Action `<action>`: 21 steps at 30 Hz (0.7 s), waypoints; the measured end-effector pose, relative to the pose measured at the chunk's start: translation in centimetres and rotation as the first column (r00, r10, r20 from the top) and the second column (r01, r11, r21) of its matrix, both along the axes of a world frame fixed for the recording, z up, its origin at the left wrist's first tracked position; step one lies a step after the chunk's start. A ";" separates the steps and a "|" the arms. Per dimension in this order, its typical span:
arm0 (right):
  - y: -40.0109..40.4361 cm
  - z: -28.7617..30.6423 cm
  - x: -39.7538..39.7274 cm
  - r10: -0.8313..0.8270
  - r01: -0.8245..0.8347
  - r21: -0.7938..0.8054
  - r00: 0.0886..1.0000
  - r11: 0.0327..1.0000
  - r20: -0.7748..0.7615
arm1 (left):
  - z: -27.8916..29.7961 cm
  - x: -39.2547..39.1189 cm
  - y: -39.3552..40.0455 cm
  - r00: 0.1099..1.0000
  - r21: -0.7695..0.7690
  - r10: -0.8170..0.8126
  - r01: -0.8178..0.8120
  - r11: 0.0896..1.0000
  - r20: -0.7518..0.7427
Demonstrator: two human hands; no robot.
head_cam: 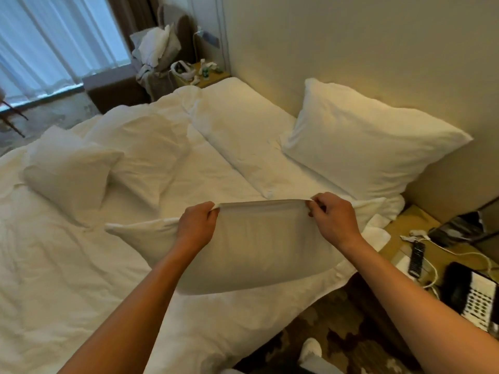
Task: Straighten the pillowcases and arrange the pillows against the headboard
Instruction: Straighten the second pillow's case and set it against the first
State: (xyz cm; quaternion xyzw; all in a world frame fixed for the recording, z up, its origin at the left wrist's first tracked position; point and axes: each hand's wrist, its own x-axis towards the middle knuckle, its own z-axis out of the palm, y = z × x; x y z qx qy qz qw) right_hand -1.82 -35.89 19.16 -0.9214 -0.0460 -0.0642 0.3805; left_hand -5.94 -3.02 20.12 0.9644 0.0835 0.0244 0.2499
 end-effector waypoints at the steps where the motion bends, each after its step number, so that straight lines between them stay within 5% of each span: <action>1: -2.5 0.2 0.4 -0.021 0.021 0.004 1.000 1.000 0.003 | 0.2 1.3 -2.5 1.000 -0.013 -0.025 0.026 1.000 0.004; 11: -20.4 0.8 2.8 -0.252 0.252 0.067 0.968 0.965 -0.015 | 1.6 12.0 -20.6 0.973 -0.023 -0.225 0.226 0.974 0.045; 21: -23.6 0.4 6.8 -0.327 0.326 0.123 0.945 0.937 -0.011 | 3.7 19.5 -24.6 0.945 0.039 -0.318 0.316 0.948 0.080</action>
